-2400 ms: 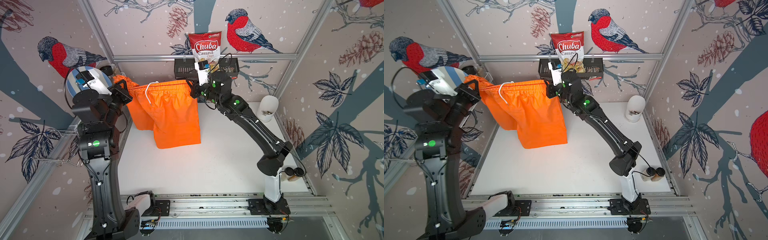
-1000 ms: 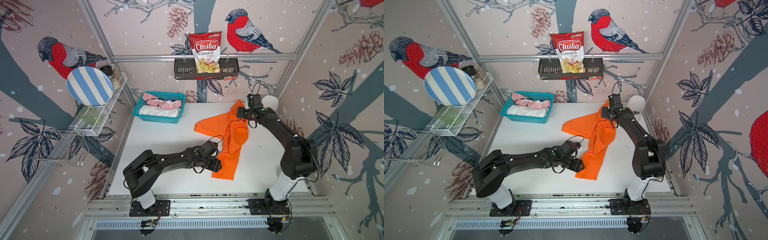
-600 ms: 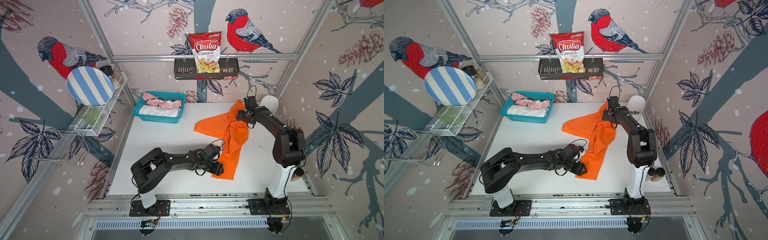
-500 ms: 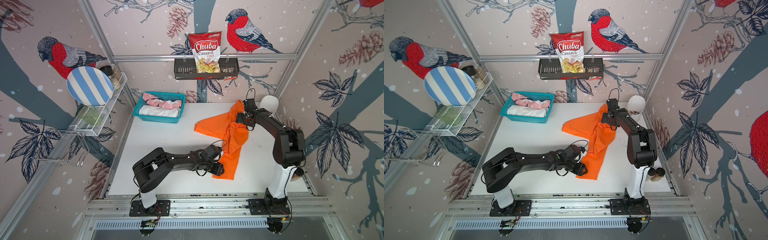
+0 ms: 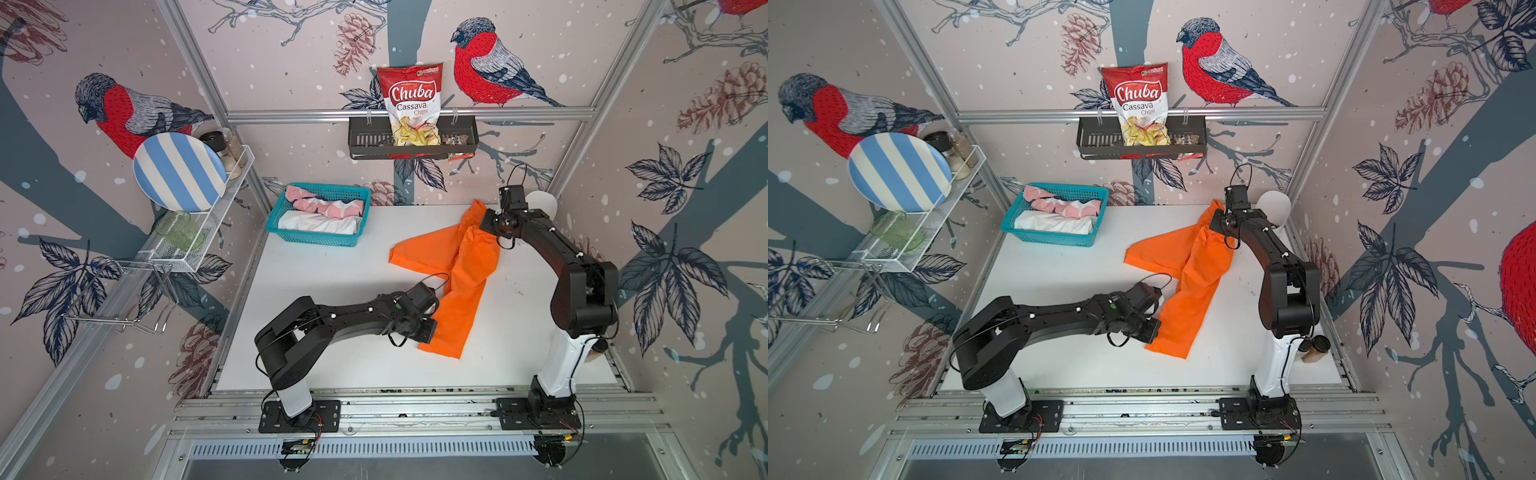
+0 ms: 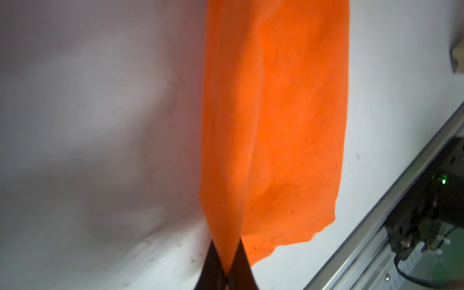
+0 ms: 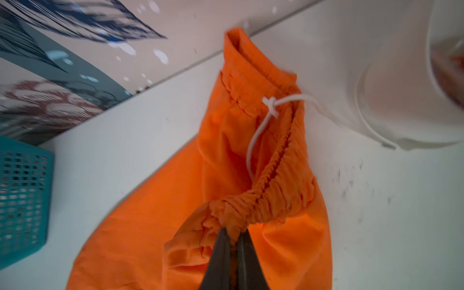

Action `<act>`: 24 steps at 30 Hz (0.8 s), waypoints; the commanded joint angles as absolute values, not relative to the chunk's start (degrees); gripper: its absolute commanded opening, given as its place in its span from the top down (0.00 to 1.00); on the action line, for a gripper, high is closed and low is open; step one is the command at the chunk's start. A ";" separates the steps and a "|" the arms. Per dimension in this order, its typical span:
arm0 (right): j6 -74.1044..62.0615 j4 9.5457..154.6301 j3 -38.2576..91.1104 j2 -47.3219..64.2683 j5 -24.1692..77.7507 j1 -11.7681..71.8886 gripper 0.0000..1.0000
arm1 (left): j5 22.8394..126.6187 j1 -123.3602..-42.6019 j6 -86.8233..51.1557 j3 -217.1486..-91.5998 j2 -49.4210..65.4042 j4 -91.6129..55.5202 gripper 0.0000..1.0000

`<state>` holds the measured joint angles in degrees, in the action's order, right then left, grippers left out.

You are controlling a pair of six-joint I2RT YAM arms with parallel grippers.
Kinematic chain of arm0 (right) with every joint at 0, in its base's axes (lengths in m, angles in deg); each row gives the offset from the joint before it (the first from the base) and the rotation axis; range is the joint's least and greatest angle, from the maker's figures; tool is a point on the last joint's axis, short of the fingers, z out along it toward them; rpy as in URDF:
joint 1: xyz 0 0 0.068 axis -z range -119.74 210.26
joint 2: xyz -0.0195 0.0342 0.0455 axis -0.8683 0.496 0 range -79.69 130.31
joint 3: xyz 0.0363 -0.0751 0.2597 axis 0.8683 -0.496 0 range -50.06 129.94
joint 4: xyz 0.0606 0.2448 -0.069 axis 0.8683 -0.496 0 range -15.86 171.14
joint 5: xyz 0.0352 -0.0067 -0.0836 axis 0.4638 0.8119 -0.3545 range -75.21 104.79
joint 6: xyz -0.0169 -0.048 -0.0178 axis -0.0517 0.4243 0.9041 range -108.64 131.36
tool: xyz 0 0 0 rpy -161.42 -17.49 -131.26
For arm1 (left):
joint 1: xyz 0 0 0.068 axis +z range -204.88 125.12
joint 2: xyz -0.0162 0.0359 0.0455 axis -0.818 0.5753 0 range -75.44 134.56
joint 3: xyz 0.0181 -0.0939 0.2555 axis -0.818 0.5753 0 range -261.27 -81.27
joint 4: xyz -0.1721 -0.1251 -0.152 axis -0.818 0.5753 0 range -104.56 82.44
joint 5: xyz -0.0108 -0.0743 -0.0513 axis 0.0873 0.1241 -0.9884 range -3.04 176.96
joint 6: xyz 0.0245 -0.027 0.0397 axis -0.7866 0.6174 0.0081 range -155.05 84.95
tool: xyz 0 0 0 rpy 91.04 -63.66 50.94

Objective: Roll up the shorts
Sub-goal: Flatten out the shorts at the center of the board.

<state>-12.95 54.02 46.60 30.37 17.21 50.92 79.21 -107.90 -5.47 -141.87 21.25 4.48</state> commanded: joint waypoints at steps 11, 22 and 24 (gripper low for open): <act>-14.18 66.43 52.59 10.41 24.40 51.46 1.00 | 129.30 -89.91 -24.68 -172.21 -1.07 19.82 1.00; -20.19 78.75 32.98 -21.10 30.05 50.95 1.00 | 140.40 -89.87 -46.18 -176.40 -19.32 -10.80 1.00; -21.63 79.68 31.99 -23.19 30.60 50.84 1.00 | 140.30 -89.96 -48.18 -180.59 -17.48 -12.33 1.00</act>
